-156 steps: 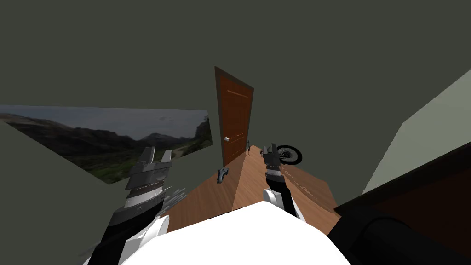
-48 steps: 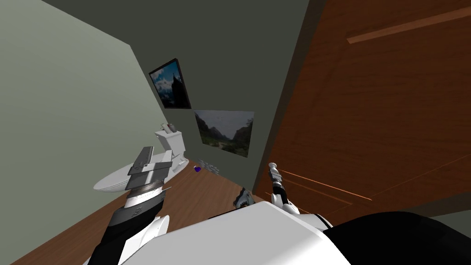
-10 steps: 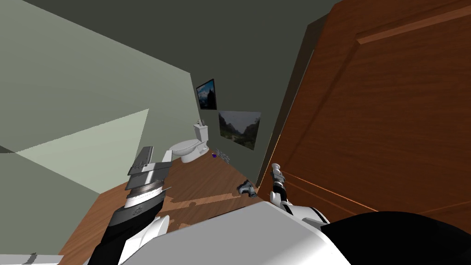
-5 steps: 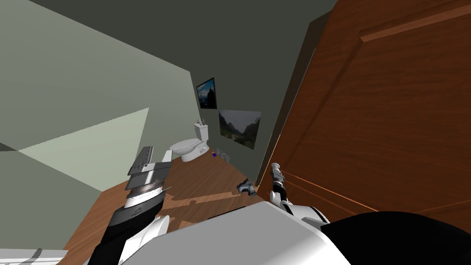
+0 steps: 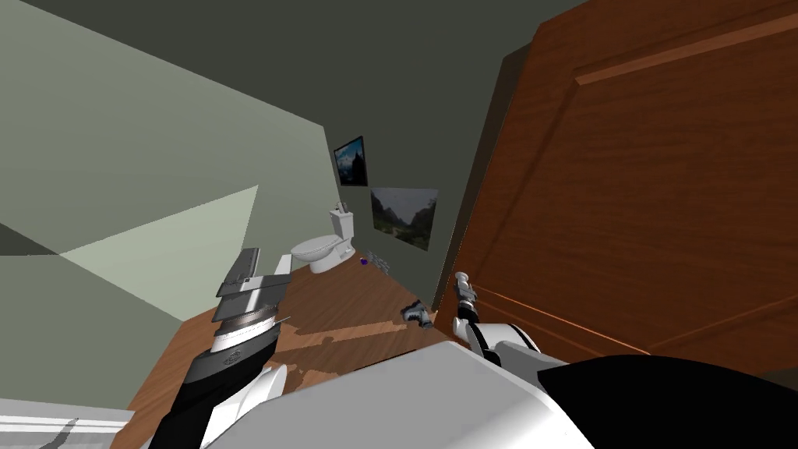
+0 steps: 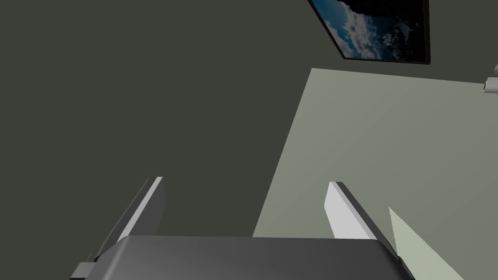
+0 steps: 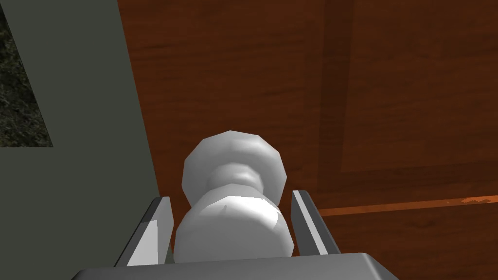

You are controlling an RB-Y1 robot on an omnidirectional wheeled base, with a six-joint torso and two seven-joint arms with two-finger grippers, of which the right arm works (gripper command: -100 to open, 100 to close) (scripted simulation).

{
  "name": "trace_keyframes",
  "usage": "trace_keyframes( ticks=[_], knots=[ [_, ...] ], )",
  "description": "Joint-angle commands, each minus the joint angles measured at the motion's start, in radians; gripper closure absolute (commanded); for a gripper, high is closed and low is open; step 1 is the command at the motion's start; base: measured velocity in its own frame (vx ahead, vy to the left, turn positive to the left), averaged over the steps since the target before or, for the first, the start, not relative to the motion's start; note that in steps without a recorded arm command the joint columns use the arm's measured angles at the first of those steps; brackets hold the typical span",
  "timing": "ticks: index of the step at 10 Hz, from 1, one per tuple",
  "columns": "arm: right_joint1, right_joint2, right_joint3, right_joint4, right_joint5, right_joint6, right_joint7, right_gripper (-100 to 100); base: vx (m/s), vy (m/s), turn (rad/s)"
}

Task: Pull the door open

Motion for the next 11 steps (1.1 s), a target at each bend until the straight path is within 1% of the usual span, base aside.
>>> trace_keyframes(
  ticks=[1, 2, 3, 4, 5, 6, 8, 9, 10, 11],
  knots=[
    [0.05, 0.033, -0.012, -0.05, -0.011, 0.05, 0.049, 100, 0.0, 0.0, 0.0],
    [0.035, 0.033, -0.012, -0.003, -0.011, 0.017, 0.042, 100, 0.014, -0.011, 0.031],
    [0.071, 0.033, -0.012, -0.054, -0.011, 0.043, 0.049, 100, 0.003, 0.003, 0.014],
    [0.07, 0.033, -0.012, -0.032, -0.011, 0.044, 0.049, 100, -0.005, 0.01, 0.009],
    [0.067, 0.033, -0.012, -0.004, -0.011, 0.035, 0.049, 100, -0.003, 0.013, 0.011],
    [0.039, 0.022, 0.005, -0.005, 0.006, 0.009, 0.026, 100, -0.125, 0.019, 0.043],
    [0.035, 0.023, 0.018, -0.009, 0.018, 0.011, 0.016, 100, -0.194, -0.012, 0.064],
    [0.035, 0.023, 0.018, -0.009, 0.018, 0.011, 0.016, 100, -0.147, 0.001, 0.032],
    [0.029, 0.024, 0.038, -0.014, 0.037, 0.015, 0.002, 100, -0.177, 0.009, 0.055],
    [0.026, 0.025, 0.048, -0.015, 0.046, 0.017, -0.006, 100, -0.225, 0.0, 0.062]
  ],
)
